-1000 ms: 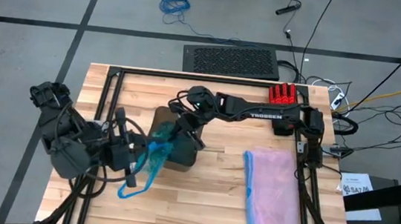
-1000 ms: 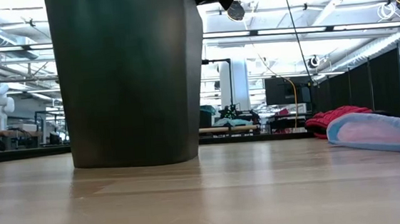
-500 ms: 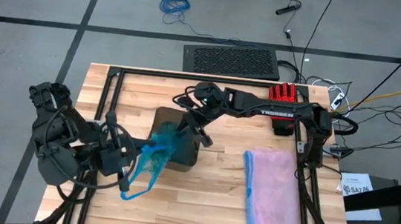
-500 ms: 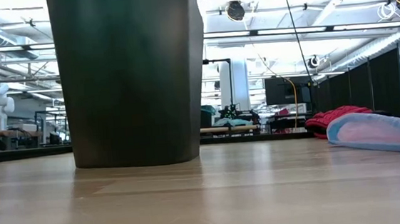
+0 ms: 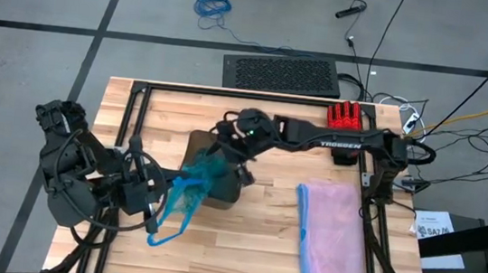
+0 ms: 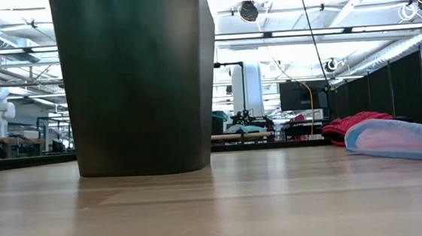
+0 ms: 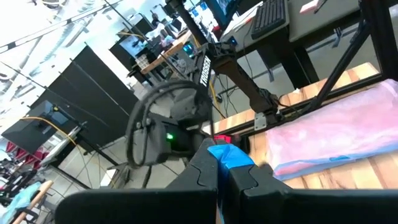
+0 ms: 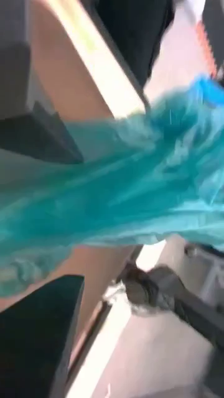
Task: Place trash/remove bag and relplace
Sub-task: Close the blue trash bag
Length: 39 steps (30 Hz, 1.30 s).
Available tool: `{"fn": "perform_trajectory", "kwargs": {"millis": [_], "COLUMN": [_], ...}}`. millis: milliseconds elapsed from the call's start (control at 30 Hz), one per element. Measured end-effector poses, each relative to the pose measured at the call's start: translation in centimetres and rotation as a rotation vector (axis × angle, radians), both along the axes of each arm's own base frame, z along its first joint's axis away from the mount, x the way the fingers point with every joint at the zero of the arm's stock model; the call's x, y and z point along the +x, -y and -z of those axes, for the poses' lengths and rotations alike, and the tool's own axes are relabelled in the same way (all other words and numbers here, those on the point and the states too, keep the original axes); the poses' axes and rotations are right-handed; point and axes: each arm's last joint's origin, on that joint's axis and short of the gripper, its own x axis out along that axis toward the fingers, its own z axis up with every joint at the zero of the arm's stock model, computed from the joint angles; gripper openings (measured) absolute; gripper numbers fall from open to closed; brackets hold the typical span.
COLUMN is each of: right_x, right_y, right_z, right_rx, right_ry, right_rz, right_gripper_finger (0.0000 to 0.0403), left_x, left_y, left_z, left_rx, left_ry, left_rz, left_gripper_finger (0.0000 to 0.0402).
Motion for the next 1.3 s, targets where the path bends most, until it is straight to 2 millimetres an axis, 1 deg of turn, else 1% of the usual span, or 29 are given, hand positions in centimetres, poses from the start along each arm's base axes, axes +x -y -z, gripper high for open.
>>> {"fn": "perform_trajectory", "kwargs": {"millis": [100, 200, 300, 467, 533, 633, 733, 800, 900, 933, 967, 1033, 1100, 1300], "right_x": [1.1, 1.9, 2.4, 2.9, 3.2, 3.5, 3.7, 3.9, 3.9, 3.9, 3.9, 3.8, 3.4, 1.9], "right_y": [-1.0, -1.9, -2.8, -3.9, -4.1, -4.4, -4.6, -4.7, -4.7, -4.7, -4.7, -4.6, -4.4, -3.8], "right_z": [0.7, 1.5, 2.1, 2.0, 2.2, 2.5, 2.8, 2.9, 2.7, 2.6, 2.4, 2.2, 1.5, -1.4], "right_rx": [-0.014, -0.021, -0.043, -0.034, -0.031, -0.022, -0.019, -0.020, -0.027, -0.032, -0.036, -0.047, -0.060, -0.075], "right_ry": [0.041, 0.069, 0.088, 0.144, 0.165, 0.174, 0.174, 0.185, 0.210, 0.219, 0.222, 0.227, 0.225, 0.291], "right_rz": [-0.002, -0.041, -0.080, -0.096, -0.101, -0.103, -0.104, -0.103, -0.102, -0.102, -0.096, -0.067, -0.038, 0.006], "right_gripper_finger": [0.0328, 0.0339, 0.0340, 0.0338, 0.0328, 0.0294, 0.0232, 0.0173, 0.0061, 0.0031, 0.0017, 0.0011, 0.0004, 0.0001], "left_x": [0.0, 0.0, 0.0, 0.0, 0.0, 0.0, 0.0, 0.1, 0.1, 0.1, 0.1, 0.1, 0.2, 0.0], "left_y": [0.0, 0.0, 0.0, 0.0, 0.0, 0.0, 0.0, 0.0, 0.0, 0.0, 0.0, 0.0, 0.1, 0.6], "left_z": [0.0, 0.0, 0.0, 0.0, 0.0, 0.1, 0.0, 0.0, 0.1, 0.0, 0.0, -0.1, -0.4, -1.5], "left_rx": [0.000, 0.002, 0.003, 0.004, 0.004, 0.005, 0.004, 0.003, 0.004, 0.003, 0.001, -0.008, -0.028, 0.024], "left_ry": [0.000, -0.002, -0.003, -0.004, -0.004, -0.004, -0.003, -0.003, -0.004, -0.003, -0.001, 0.007, 0.033, 0.070], "left_rz": [0.000, 0.000, 0.000, 0.000, -0.001, -0.001, -0.002, -0.002, -0.002, -0.002, -0.001, -0.002, -0.003, 0.020], "left_gripper_finger": [0.0000, 0.0000, 0.0000, 0.0000, 0.0000, 0.0000, 0.0000, 0.0004, 0.0021, 0.0028, 0.0033, 0.0042, 0.0046, 0.0070]}}
